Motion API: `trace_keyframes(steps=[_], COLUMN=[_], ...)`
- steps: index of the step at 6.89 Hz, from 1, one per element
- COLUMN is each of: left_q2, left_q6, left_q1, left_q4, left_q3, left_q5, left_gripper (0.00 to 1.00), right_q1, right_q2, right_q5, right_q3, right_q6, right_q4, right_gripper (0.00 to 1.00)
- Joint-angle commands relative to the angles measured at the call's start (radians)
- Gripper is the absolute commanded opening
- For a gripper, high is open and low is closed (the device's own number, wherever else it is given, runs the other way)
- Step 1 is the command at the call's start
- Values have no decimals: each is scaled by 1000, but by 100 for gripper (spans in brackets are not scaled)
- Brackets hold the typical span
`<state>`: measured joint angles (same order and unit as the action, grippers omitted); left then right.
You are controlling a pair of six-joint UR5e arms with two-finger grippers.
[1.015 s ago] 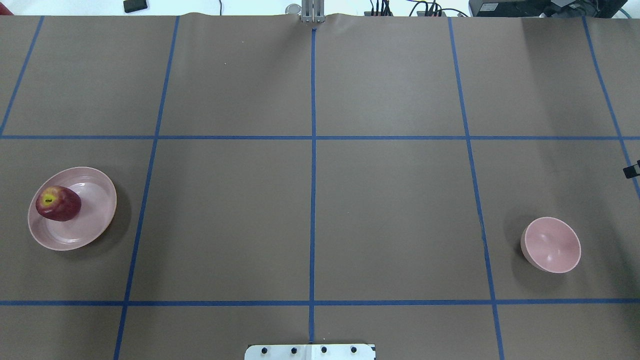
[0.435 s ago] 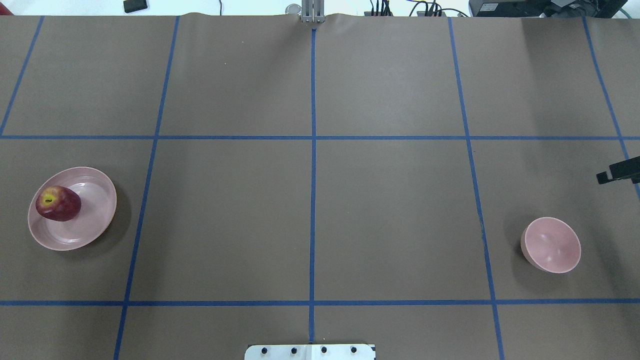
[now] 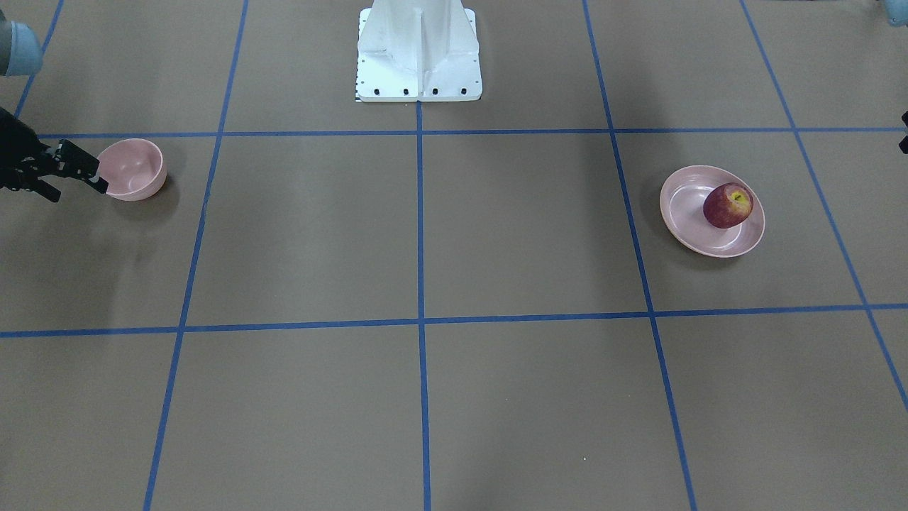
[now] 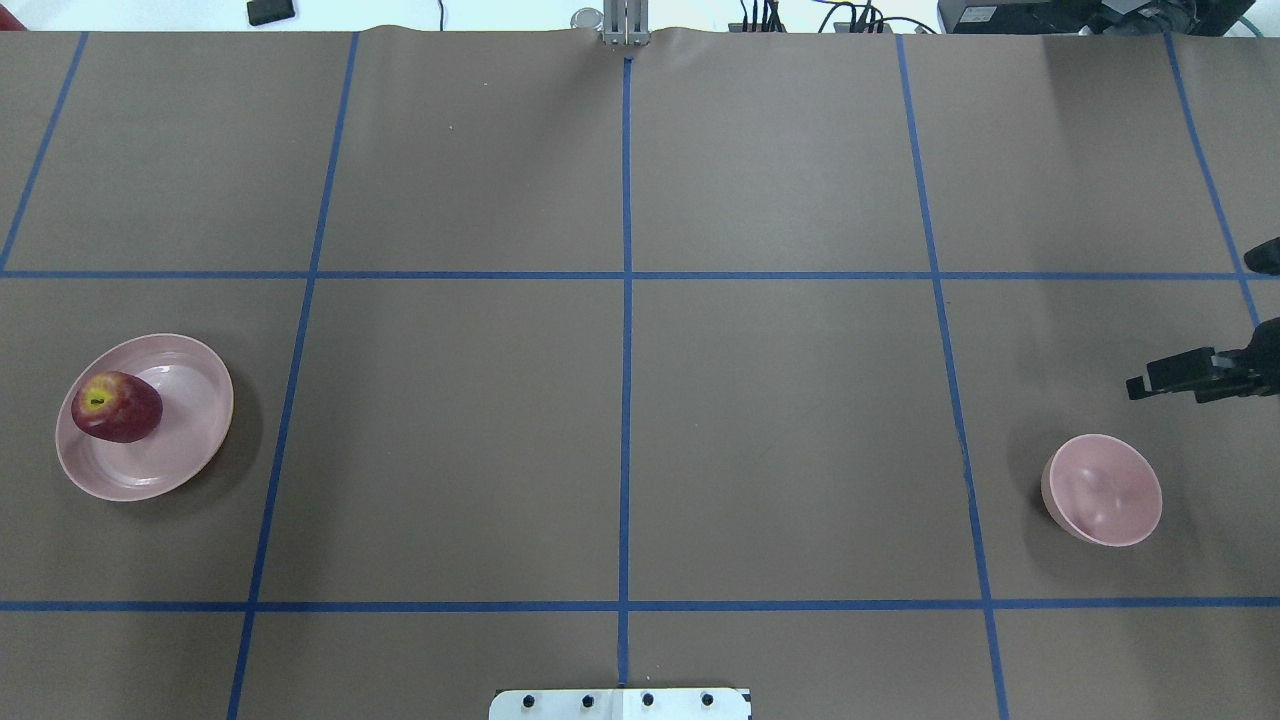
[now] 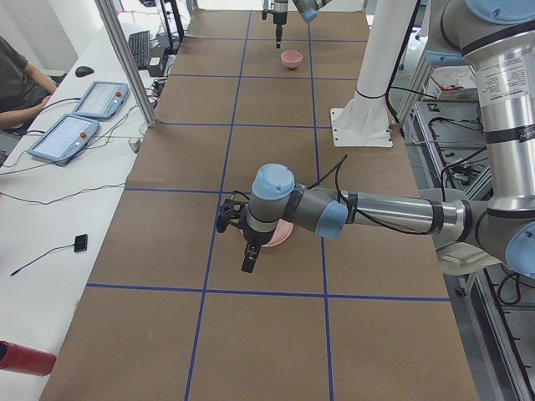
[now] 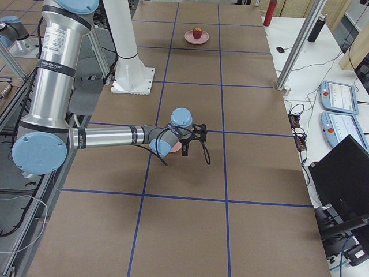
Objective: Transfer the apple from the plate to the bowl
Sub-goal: 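Lower the right gripper to the rim of the pink bowl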
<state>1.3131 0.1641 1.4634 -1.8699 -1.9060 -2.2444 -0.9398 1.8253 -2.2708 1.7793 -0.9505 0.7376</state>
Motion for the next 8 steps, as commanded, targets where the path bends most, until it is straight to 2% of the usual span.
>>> trace_keyframes(steps=[1, 3, 4, 5, 6, 8], left_q2=[0, 0, 0, 0, 0, 0], left_q6=[5, 5, 5, 5, 5, 6], left_q1=[0, 0, 0, 0, 0, 0], left_q4=[0, 0, 0, 0, 0, 0], left_q3=[1, 1, 1, 1, -1, -1], left_q5=[0, 0, 0, 0, 0, 0], left_gripper=[98, 98, 98, 98, 98, 98], right_q1=[52, 90, 105, 110, 111, 124], right_q2=[72, 83, 77, 72, 72, 75], right_q5=[19, 16, 17, 17, 17, 10], right_q3=[0, -3, -9, -20, -26, -31], right_q6=[-24, -25, -31, -31, -31, -33], right_q4=[-67, -80, -78, -78, -76, -78], right_gripper=[92, 88, 79, 56, 3, 0])
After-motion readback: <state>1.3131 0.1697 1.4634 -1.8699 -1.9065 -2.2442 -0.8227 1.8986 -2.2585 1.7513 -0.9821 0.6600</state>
